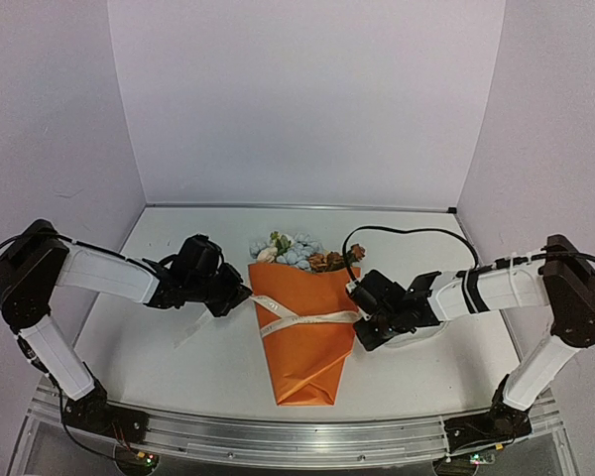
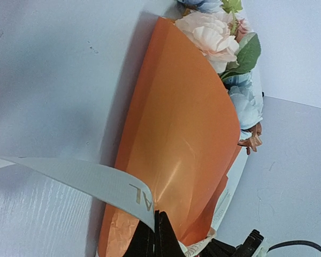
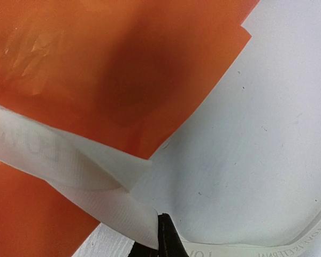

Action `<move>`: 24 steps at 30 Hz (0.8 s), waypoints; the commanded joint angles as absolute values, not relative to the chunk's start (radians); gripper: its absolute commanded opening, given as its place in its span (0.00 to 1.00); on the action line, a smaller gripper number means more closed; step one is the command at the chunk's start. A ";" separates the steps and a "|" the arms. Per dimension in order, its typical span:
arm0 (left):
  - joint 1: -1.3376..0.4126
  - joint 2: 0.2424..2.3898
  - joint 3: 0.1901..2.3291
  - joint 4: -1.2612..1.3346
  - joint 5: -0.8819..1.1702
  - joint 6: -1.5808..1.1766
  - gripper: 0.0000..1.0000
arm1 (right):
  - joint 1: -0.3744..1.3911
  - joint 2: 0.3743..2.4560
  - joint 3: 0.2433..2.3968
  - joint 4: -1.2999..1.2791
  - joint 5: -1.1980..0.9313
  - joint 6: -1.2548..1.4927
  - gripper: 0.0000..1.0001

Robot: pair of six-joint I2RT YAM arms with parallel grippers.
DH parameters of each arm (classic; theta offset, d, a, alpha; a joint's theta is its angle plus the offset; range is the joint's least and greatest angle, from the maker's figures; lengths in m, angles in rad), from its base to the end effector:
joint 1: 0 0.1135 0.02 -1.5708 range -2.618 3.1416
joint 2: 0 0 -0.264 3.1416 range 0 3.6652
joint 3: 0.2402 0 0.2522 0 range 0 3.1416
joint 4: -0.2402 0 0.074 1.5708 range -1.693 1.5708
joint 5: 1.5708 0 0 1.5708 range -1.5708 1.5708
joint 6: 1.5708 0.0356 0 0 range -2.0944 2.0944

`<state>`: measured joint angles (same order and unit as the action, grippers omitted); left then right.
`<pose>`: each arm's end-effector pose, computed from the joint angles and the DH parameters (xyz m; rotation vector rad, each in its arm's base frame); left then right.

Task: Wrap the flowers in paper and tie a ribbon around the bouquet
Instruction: Tie the ribbon around the folded bouquet.

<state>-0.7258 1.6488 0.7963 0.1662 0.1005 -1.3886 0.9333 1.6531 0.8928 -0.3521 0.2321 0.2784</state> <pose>0.2457 -0.2228 0.1624 -0.7765 2.4444 -1.1209 0.1903 0.2431 0.1538 -0.7793 2.5171 0.0975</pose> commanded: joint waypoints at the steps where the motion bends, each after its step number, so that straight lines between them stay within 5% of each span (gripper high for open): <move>1: -0.729 1.583 0.770 0.069 0.034 -1.338 0.00 | 0.940 1.628 0.937 -0.424 0.282 0.330 0.00; 17: -0.618 1.438 0.585 0.033 0.007 -1.263 0.00 | 0.833 1.709 1.109 -0.639 0.155 0.358 0.00; 24: -0.264 1.350 0.435 0.018 0.110 -1.179 0.00 | 0.662 1.608 0.947 -0.682 0.291 0.555 0.00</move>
<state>-0.4871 1.4265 0.5161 0.0518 0.0771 -1.2666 0.7828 1.6943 1.0687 -0.5869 0.1794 0.4058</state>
